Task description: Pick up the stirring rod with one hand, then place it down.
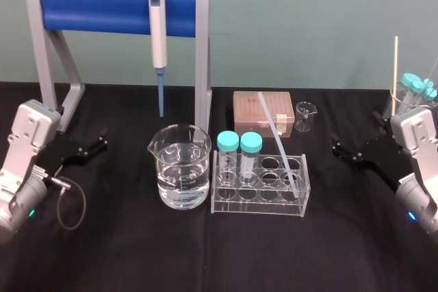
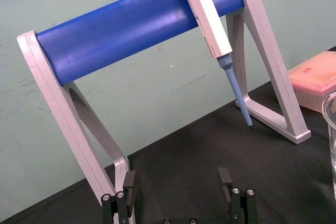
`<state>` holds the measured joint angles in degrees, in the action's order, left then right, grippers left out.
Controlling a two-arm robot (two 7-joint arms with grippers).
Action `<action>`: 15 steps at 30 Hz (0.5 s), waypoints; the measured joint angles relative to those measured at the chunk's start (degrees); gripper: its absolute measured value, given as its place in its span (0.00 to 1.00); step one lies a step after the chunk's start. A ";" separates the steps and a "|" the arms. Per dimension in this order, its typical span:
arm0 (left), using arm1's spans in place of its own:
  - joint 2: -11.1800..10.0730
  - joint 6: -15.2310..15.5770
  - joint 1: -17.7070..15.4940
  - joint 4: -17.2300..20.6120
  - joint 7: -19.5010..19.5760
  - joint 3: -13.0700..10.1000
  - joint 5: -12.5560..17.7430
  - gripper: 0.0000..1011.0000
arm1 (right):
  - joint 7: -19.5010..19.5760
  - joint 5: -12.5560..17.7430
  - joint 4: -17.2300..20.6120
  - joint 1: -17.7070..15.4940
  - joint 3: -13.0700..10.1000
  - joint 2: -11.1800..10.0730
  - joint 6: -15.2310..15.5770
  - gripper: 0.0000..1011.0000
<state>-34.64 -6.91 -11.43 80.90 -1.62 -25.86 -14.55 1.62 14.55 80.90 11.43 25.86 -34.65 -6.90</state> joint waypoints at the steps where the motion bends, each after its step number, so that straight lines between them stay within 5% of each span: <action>1: 0.00 0.00 -0.01 0.00 0.00 0.00 0.00 0.99 | 0.00 0.00 0.00 0.00 0.00 0.00 0.00 0.99; 15: 0.00 0.00 0.00 0.00 0.00 0.00 0.00 0.99 | 0.00 0.00 0.00 0.00 0.00 0.00 0.00 0.99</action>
<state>-34.65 -6.91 -11.43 80.90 -1.62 -25.86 -14.55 1.62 14.55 80.90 11.43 25.86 -34.65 -6.90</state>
